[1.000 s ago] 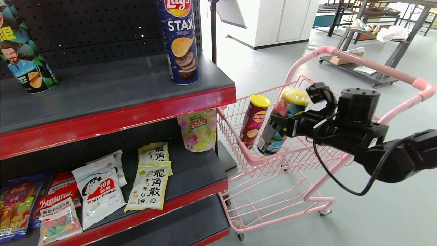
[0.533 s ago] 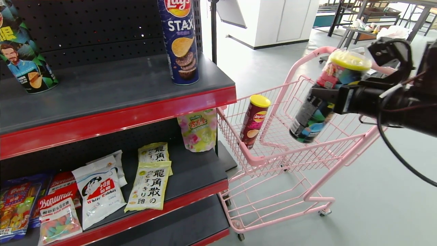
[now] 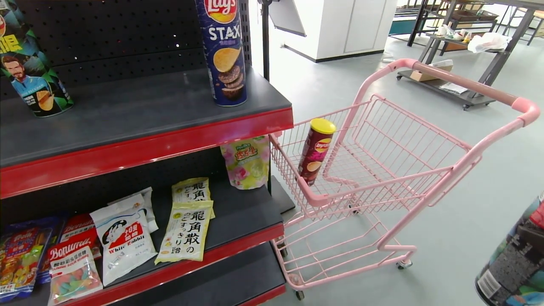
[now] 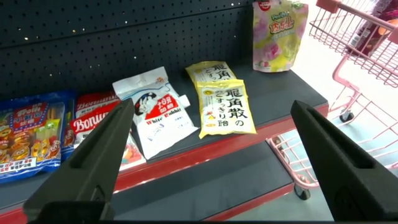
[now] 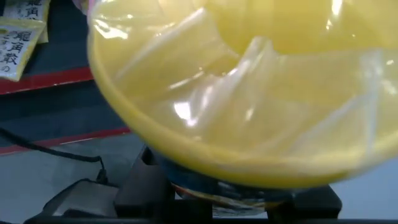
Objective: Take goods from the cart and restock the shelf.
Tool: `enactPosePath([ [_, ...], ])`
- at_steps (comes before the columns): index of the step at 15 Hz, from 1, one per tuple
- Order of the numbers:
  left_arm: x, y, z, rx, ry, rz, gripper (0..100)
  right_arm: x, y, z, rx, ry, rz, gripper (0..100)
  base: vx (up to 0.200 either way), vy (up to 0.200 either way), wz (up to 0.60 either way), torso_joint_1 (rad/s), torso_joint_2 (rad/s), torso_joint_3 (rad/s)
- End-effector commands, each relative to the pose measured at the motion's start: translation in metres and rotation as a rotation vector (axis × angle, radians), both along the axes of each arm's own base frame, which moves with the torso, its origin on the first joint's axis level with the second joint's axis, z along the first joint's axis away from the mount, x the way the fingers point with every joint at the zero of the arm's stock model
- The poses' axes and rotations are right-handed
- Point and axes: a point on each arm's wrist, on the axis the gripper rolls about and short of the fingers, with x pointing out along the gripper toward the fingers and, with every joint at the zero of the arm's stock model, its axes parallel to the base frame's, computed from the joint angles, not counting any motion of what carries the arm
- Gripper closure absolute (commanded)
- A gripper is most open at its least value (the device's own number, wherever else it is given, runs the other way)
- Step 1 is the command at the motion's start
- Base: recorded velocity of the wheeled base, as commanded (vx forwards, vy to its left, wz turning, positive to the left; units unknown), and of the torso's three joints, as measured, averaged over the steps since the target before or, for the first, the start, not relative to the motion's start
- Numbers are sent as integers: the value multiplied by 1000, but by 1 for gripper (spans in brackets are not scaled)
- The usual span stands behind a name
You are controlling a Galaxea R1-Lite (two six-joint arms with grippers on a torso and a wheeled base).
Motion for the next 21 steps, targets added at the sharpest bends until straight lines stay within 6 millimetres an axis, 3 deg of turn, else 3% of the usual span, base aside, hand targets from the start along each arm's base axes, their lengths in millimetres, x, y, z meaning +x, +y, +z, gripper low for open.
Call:
enactPosePath([
  [1, 0, 0, 0, 0, 1, 1, 0, -19, -5, -7, 7, -53, -14, 100, 0, 0, 0, 0, 0, 0],
  [8, 0, 0, 0, 0, 1, 1, 0, -20, -5, -9, 11, -50, 7, 100, 0, 0, 0, 95, -303, -202],
  [21, 0, 0, 0, 3, 1, -7, 0, -16, -3, -13, 4, -22, 17, 100, 0, 0, 0, 213, -535, -328],
])
